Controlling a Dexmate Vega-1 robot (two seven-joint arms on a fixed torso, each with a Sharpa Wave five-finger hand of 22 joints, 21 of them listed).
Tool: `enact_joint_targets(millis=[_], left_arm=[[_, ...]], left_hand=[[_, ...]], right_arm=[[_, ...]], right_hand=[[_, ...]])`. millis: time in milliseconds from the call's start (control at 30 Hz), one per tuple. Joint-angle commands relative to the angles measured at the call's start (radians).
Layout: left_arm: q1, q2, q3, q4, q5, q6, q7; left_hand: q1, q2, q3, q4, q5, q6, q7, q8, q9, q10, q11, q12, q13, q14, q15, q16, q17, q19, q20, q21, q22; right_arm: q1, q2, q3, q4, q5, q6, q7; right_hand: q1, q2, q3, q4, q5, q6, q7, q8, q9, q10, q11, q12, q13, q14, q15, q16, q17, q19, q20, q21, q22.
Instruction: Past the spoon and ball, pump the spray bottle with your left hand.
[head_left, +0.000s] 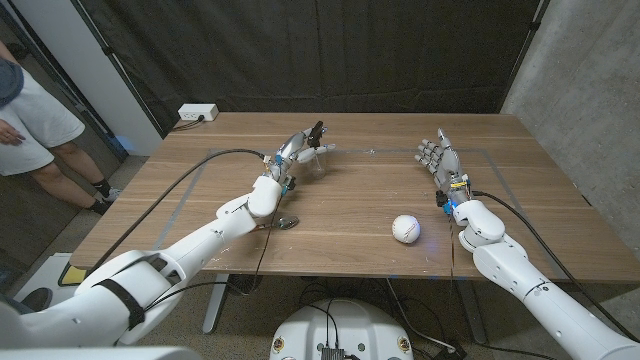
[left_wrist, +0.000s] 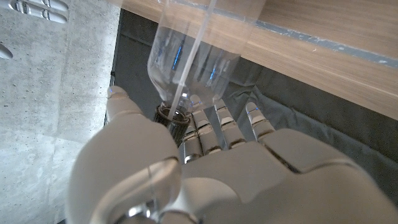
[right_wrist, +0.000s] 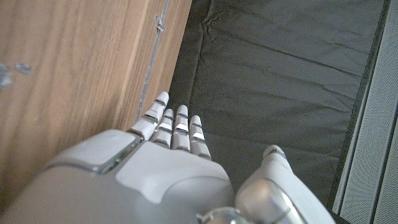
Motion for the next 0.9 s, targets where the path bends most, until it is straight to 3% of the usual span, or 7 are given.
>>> enact_joint_targets(millis=[33,233,900], left_arm=[[0.001,-0.024,-0.010,0.044,-0.043,-0.049,-0.002],[-0.003,-0.037,-0.011,0.064,-0.052,-0.070,0.002],[-0.021,-0.063,-0.009,0.096,-0.057,-0.113,0.007]], left_hand=[[0.011,0.007,0.002,-0.004,-0.001,0.027,0.001,0.011,0.003,0.020,-0.004,0.009,0.002,0.013,-0.012,0.006,0.005,0.013,0.001,0.010,0.003],[0.044,0.022,0.015,-0.014,-0.004,0.075,0.003,0.029,0.003,0.076,-0.027,0.020,0.011,0.044,-0.027,0.010,0.004,0.025,-0.006,0.011,0.003],[0.065,0.031,0.020,-0.016,-0.014,0.111,0.002,0.039,0.002,0.110,-0.029,0.016,0.019,0.067,-0.036,0.008,0.004,0.034,-0.003,0.009,0.002]], right_arm=[[0.003,-0.005,0.002,-0.004,-0.002,-0.008,-0.005],[0.000,-0.005,0.003,-0.006,-0.001,-0.009,-0.008],[-0.014,-0.023,0.009,-0.032,0.009,-0.026,-0.004]], right_hand=[[0.004,0.008,-0.003,0.003,0.006,0.011,-0.001,0.005,0.005,0.012,-0.001,0.003,0.003,0.008,0.004,0.003,0.001,0.006,-0.001,-0.003,0.002],[0.004,0.009,-0.003,0.003,0.006,0.013,-0.002,0.006,0.006,0.017,-0.001,0.005,0.003,0.012,0.004,0.004,0.001,0.007,0.000,-0.005,0.002],[0.000,0.010,-0.006,0.003,0.006,0.020,-0.004,0.007,0.006,0.030,-0.003,0.008,0.004,0.025,0.004,0.006,0.002,0.021,0.005,-0.005,0.003]])
